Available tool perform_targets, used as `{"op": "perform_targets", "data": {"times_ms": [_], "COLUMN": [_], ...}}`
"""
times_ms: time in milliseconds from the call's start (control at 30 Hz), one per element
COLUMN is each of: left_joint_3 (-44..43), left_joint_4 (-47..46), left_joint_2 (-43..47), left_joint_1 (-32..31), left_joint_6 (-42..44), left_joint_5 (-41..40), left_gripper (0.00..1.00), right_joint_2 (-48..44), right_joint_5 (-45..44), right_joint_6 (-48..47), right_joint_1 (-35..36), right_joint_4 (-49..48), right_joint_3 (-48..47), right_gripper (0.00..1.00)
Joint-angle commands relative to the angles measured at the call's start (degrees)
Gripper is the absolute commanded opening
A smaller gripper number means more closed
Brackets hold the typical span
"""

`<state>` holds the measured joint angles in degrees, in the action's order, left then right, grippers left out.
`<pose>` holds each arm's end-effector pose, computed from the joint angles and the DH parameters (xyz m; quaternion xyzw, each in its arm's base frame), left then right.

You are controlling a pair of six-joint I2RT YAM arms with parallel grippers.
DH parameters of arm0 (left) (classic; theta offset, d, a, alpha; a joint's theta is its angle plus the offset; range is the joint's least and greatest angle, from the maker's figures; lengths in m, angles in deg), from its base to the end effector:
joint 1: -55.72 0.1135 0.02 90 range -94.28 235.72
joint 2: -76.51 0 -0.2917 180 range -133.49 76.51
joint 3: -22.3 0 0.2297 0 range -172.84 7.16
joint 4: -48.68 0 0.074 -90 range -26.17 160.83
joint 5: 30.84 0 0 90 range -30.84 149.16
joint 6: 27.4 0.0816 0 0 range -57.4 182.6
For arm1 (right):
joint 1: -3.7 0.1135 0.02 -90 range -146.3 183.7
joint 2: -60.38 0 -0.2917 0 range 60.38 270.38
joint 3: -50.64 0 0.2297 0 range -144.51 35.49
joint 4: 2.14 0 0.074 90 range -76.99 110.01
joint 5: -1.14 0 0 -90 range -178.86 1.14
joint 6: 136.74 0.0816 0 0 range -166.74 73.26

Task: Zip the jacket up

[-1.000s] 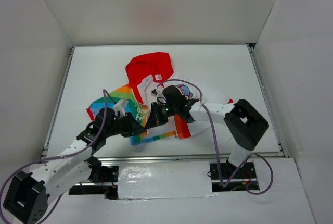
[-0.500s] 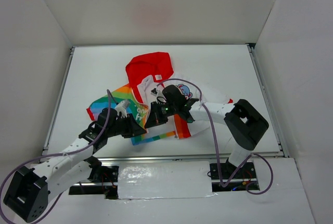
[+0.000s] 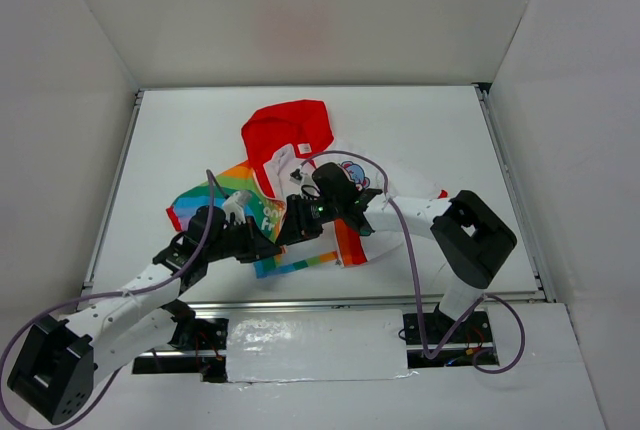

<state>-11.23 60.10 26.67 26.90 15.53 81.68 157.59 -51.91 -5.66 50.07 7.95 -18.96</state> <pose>0.1466 -0.1163 0.2024 -0.0334 0.8449 -0.4436 0.2971 0.2200 0.3019 0.2113 -0.1788 0.8440 0.4945 0.1055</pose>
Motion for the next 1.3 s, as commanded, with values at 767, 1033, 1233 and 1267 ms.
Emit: {"op": "perform_targets", "data": {"times_ms": [767, 1033, 1233, 1267], "left_joint_3": [-2.09, -2.35, -2.00, -1.91], "left_joint_4": [5.04, 5.31, 4.26, 4.17], "left_joint_2": [3.79, 3.35, 2.56, 2.56], "left_joint_1": [-0.27, -0.27, -0.27, -0.27], "left_joint_6": [-6.98, -4.79, -4.08, -4.08], "left_joint_5": [-4.77, -3.19, -1.96, -1.78], "left_gripper": [0.00, 0.00, 0.00, 0.00], "right_joint_2": [-17.50, -13.10, -9.41, -9.15], "right_joint_5": [-46.61, -50.57, -50.31, -50.22], "right_joint_6": [-6.10, -4.17, -4.08, -4.17], "right_joint_1": [1.61, 5.83, 6.54, 6.54], "right_joint_4": [39.93, 42.85, 41.45, 41.27], "right_joint_3": [2.17, 1.55, 1.20, 1.02], "right_gripper": [0.53, 0.49, 0.49, 0.48]}}
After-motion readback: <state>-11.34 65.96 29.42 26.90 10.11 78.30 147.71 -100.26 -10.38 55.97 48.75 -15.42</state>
